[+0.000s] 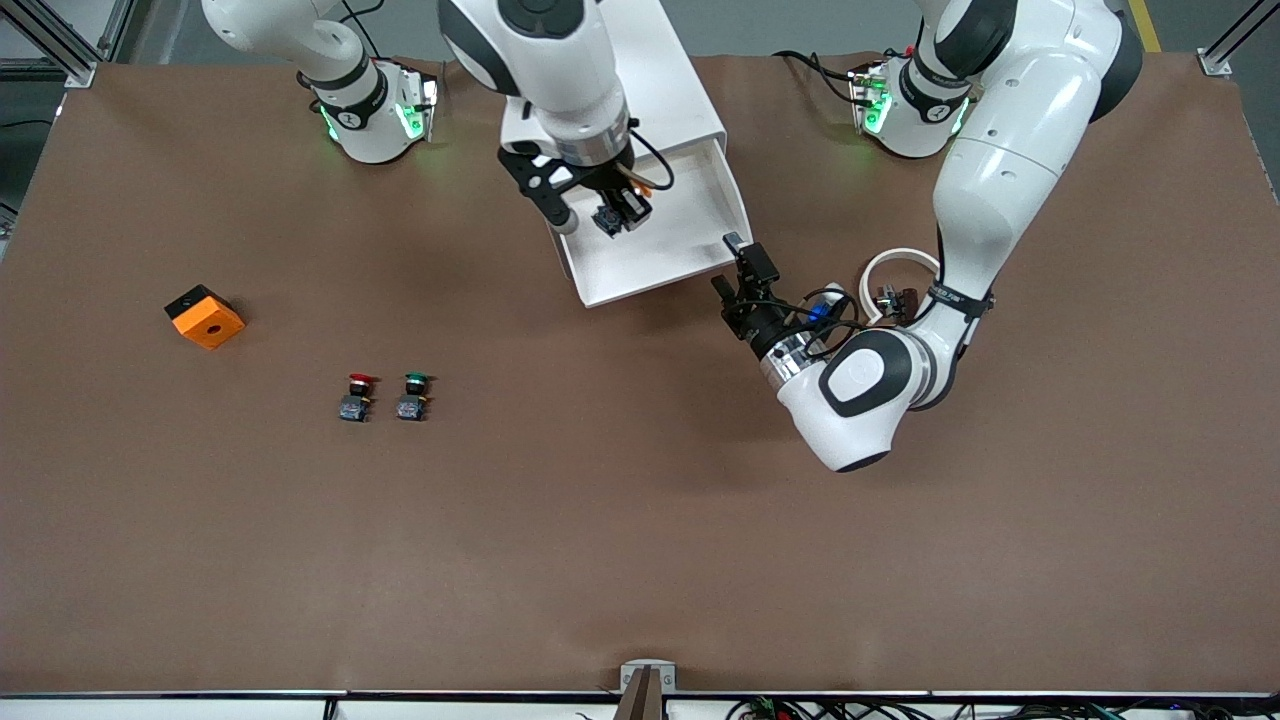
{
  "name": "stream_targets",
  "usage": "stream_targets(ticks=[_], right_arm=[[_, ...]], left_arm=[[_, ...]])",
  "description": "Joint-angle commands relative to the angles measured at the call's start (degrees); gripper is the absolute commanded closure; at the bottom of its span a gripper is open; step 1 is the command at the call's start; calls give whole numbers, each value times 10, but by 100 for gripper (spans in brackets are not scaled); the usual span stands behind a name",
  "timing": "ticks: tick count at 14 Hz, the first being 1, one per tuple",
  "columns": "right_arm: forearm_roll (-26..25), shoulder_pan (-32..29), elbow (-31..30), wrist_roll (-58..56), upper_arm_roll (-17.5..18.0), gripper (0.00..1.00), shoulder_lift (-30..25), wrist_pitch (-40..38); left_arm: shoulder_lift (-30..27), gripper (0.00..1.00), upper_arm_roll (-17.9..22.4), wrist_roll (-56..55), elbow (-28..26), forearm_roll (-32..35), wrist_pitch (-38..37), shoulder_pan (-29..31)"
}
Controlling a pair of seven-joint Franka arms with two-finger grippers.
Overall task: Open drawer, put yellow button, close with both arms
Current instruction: 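Carry the yellow button over the open drawer and release it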
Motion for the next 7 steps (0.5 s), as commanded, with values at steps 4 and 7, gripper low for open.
stream_targets(ticks=[4, 7], right_arm=[[-34, 23, 53, 5, -9, 100, 62, 8], [-34, 38, 54, 2, -9, 100, 63, 9]], left_arm=[[-30, 0, -4, 139, 28, 36, -22, 11], [-38, 0, 2, 234, 51, 84, -17, 9]])
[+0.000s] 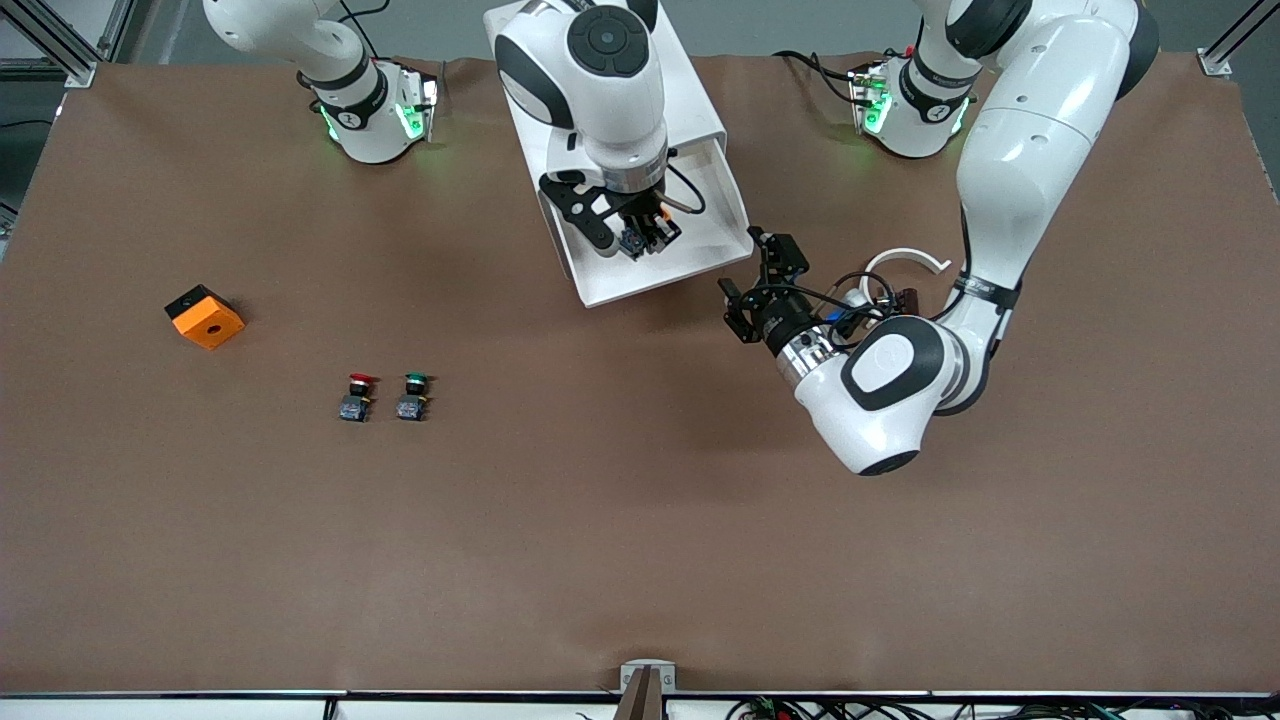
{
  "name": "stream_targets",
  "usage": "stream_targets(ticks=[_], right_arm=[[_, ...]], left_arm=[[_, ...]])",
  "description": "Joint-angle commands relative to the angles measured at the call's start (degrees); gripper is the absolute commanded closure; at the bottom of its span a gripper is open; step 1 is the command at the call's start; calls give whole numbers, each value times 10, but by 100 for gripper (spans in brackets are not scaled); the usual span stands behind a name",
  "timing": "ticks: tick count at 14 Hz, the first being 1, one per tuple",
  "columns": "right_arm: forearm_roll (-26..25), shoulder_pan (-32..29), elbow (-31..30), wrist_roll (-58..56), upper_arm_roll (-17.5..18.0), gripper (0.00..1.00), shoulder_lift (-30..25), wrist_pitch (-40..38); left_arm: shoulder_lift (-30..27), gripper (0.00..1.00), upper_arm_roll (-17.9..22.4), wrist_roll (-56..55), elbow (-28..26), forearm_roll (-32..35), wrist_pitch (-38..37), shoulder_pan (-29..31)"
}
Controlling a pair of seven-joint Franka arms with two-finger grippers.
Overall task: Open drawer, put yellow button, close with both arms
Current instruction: 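Carry the yellow button over the open drawer and release it, then return the right arm to rest while the left gripper moves to the drawer front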
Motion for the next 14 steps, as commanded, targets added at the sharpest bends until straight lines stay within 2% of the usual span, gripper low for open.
stream_targets(ticks=[1, 4, 5, 6, 9, 14], right_arm=[[-10, 25, 19, 3, -8, 100, 9, -8], [-25, 42, 19, 6, -8, 100, 18, -7], [-29, 41, 19, 4, -8, 72, 19, -6], [-30, 41, 19, 4, -8, 1, 19, -4], [-40, 40, 24, 3, -8, 0, 18, -4], [-34, 17, 62, -32, -11, 0, 17, -12]], left_arm=[[-16, 0, 3, 87, 31, 53, 5, -3], [-64, 0, -2, 180, 34, 130, 61, -9], [-76, 0, -2, 208, 34, 157, 71, -11], [-86, 0, -3, 237, 32, 191, 78, -18], [-113, 0, -10, 320, 26, 262, 126, -27], [-148, 0, -60, 390, 17, 389, 176, -26]])
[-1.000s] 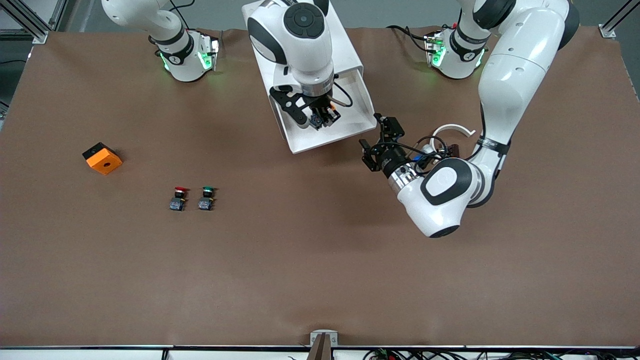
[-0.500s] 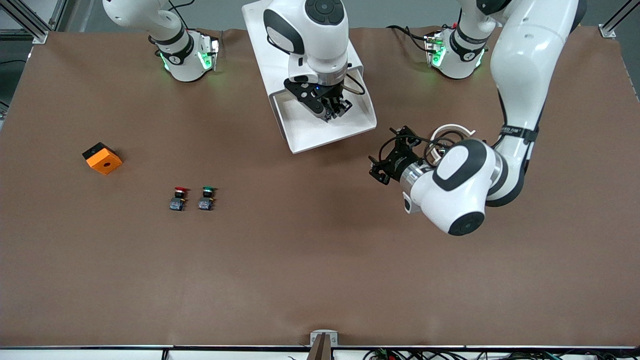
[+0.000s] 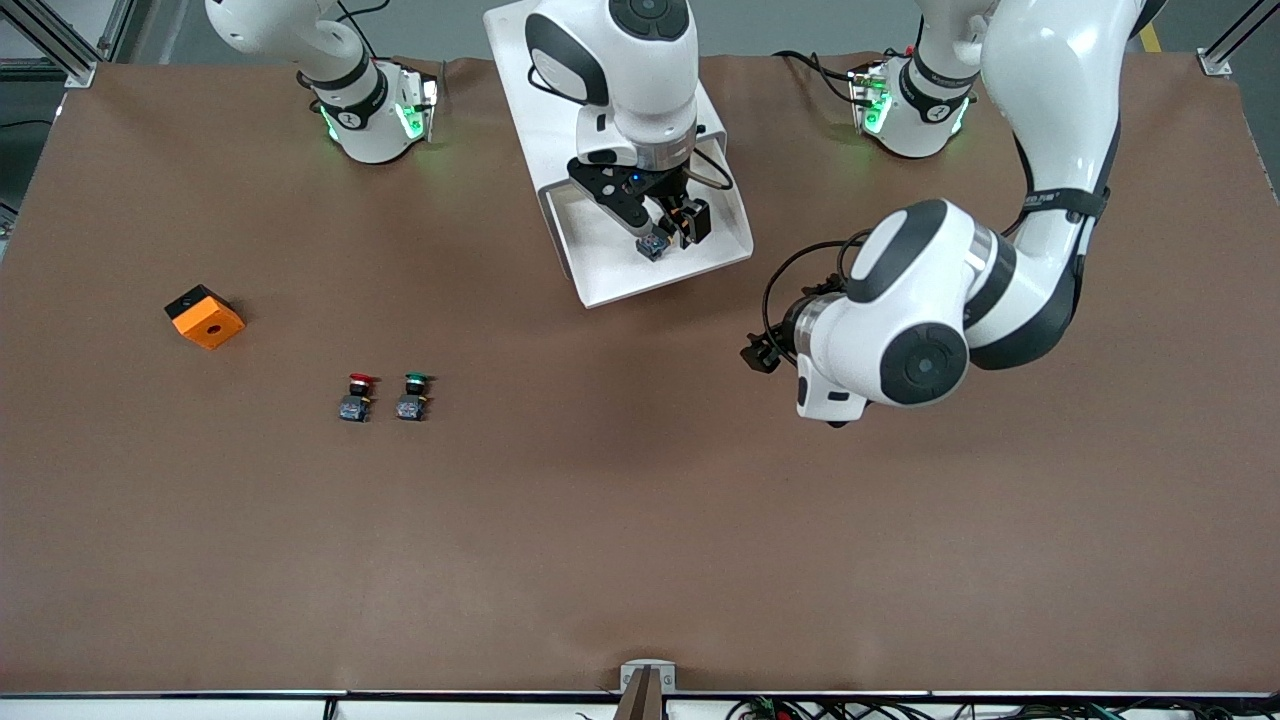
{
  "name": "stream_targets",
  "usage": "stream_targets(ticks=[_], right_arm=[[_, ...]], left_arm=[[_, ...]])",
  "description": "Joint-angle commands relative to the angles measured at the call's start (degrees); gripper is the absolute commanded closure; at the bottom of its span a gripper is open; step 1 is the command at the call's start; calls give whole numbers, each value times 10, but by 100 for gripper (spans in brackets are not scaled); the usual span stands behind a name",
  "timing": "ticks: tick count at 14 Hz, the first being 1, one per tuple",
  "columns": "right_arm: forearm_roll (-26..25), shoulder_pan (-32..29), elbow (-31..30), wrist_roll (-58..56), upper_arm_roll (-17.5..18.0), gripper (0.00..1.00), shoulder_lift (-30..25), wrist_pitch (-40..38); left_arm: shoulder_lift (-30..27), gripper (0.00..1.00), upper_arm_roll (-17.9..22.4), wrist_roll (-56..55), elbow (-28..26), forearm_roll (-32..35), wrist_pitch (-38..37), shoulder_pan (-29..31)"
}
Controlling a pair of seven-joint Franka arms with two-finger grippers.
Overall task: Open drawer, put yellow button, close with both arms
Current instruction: 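Return the right arm to rest while the left gripper moves to the drawer front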
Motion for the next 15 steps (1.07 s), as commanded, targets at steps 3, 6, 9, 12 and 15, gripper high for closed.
stream_targets(ticks=[3, 6, 9, 12, 15], right_arm=[[3, -69, 31, -128, -2, 0, -10, -67], [3, -136, 30, -241, -2, 0, -42, -114], [3, -225, 30, -425, -2, 0, -80, -179], [2, -318, 30, -598, -2, 0, -112, -232], [-2, -395, 29, -721, -2, 0, -133, -264]], left_arm=[[-40, 0, -49, 25, -54, 68, 88, 3], [-53, 0, -72, 22, -113, 121, 171, -14], [-55, 0, -74, 18, -141, 143, 216, -36], [-85, 0, -75, 16, -205, 168, 274, -58], [-93, 0, -86, 14, -234, 177, 299, -64]])
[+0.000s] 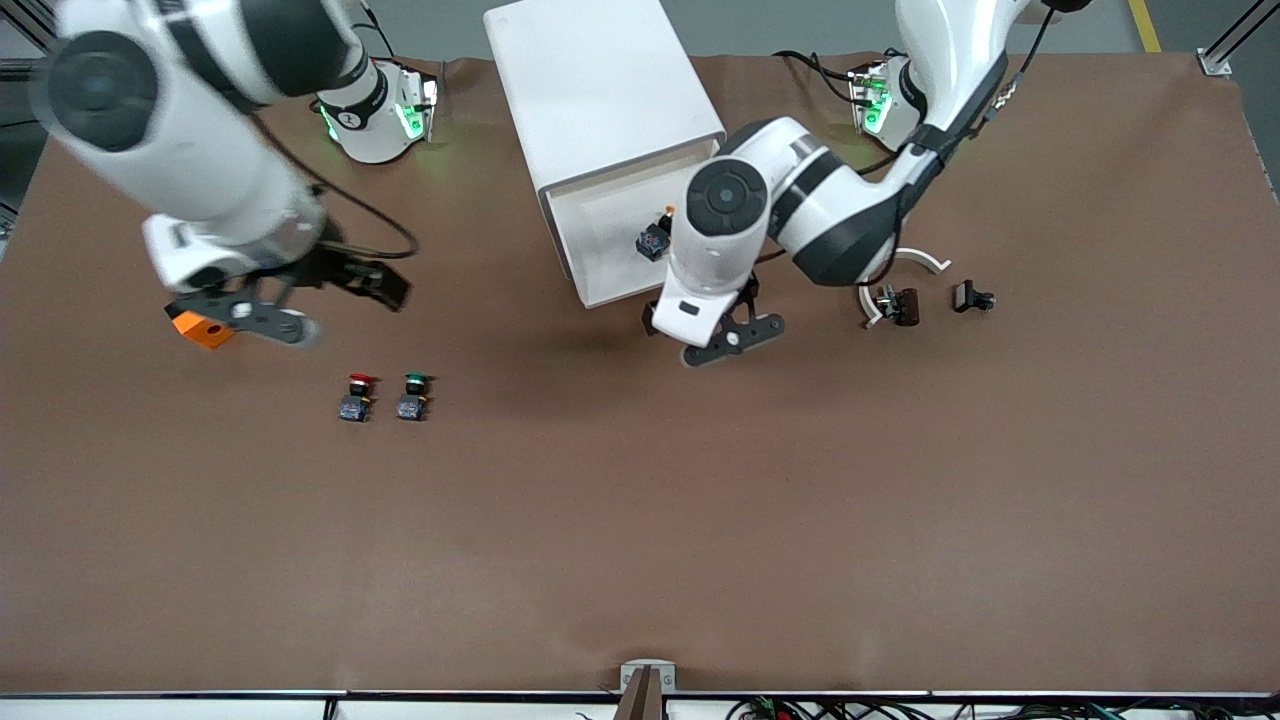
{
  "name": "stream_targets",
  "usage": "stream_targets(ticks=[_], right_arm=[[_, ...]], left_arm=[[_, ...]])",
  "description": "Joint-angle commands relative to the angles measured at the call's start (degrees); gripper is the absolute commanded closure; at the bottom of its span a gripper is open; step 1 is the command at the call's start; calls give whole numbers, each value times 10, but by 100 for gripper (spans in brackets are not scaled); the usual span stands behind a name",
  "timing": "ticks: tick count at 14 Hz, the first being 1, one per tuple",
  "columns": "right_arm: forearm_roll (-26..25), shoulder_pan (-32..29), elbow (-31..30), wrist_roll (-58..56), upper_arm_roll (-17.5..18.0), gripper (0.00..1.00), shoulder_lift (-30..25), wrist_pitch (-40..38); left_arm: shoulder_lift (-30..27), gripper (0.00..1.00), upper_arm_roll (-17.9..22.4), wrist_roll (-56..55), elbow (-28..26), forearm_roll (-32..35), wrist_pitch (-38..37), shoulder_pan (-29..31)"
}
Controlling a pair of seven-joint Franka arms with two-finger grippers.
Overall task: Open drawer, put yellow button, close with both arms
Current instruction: 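Return the right arm to rest while the left gripper moves to the drawer front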
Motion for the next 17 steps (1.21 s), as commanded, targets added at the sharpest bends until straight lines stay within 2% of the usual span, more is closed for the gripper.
stream_targets(ticks=[1, 4, 9, 17], right_arm=[[-3, -67, -10, -98, 13, 0, -25, -25], [-3, -135, -12, -199, 13, 0, -43, -49], [-4, -193, -12, -287, 13, 0, -67, -78], [-5, -220, -14, -316, 12, 0, -77, -90]], left_arm=[[-32, 0, -11, -3, -44, 12, 19, 1], [-34, 0, -20, -11, -62, 13, 21, 1], [-34, 0, -27, -32, -66, 13, 23, -4], [-20, 0, -66, -115, -71, 7, 14, -6]])
